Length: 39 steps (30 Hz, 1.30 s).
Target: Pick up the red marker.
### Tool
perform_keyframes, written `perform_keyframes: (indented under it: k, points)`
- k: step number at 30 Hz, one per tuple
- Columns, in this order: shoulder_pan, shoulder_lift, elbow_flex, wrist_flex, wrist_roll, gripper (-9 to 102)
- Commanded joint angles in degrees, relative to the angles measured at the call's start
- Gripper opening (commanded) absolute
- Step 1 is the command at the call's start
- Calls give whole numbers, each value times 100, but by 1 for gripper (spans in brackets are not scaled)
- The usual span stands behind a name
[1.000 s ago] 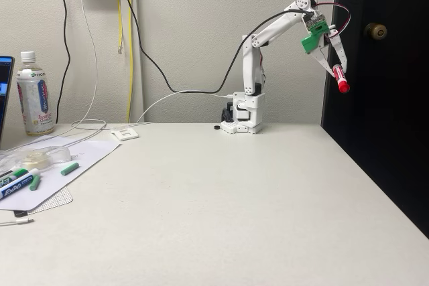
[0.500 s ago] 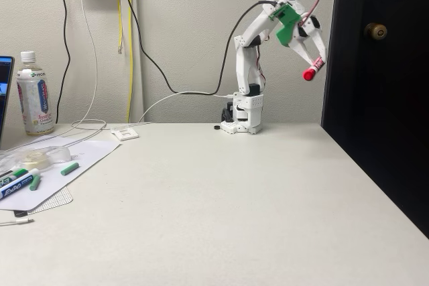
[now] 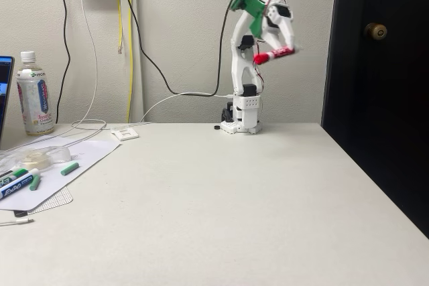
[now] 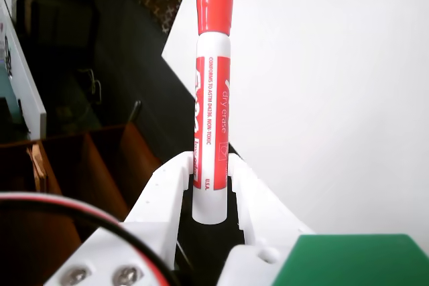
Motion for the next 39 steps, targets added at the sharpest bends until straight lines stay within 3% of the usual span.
perform_keyframes:
  k: [1,17,31,39]
  points:
    - [264,334,149,9,-114,0]
    - [1441,993,888,-123,396,0]
    - [2355,1635,1600,-97,-88,0]
    - [2549,3604,4184,-1397,149,0]
